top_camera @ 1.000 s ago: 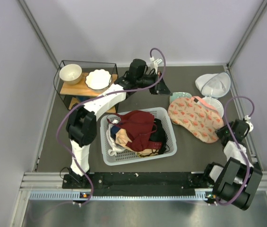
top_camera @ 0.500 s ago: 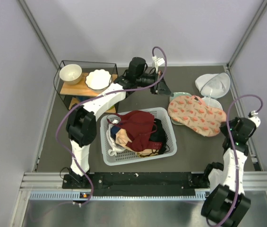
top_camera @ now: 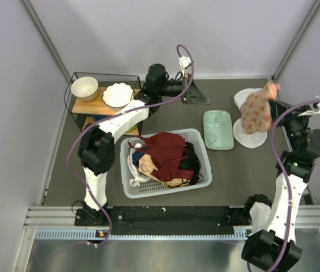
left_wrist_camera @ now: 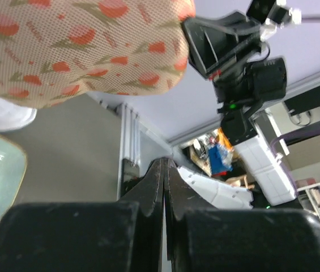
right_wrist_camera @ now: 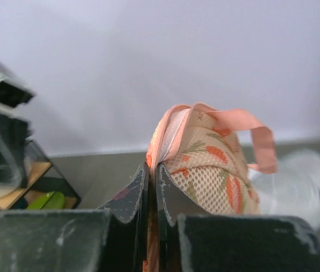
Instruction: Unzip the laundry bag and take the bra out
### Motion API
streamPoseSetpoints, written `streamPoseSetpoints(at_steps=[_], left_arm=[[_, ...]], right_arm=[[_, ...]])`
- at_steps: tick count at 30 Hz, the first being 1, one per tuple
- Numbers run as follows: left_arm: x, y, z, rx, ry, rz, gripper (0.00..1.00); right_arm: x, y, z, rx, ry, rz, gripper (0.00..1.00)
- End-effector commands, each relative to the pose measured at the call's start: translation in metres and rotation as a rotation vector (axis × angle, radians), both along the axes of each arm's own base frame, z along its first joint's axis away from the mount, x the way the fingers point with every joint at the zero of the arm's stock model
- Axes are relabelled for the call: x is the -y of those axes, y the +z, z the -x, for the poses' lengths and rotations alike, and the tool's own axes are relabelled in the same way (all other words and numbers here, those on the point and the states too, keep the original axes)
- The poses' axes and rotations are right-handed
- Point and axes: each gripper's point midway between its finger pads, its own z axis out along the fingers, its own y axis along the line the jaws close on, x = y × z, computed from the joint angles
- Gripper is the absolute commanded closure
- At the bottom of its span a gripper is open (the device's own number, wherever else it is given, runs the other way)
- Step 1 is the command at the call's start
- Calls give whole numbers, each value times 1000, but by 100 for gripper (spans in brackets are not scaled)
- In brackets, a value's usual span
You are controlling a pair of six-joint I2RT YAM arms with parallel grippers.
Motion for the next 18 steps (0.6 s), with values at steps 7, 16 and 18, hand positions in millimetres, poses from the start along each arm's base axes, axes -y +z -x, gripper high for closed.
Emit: streamPoseSetpoints(at_steps=[7, 16, 18], left_arm=[[-38, 100, 1, -4, -18, 264, 100], [-45, 116, -6, -69, 34, 285, 100], [-47, 113, 0, -98, 29, 286, 100]], right_arm=[[-110, 85, 60, 448, 522, 659, 100], [-130, 47, 67, 354, 654, 784, 100], [-133, 48, 73, 369, 664, 794, 100]])
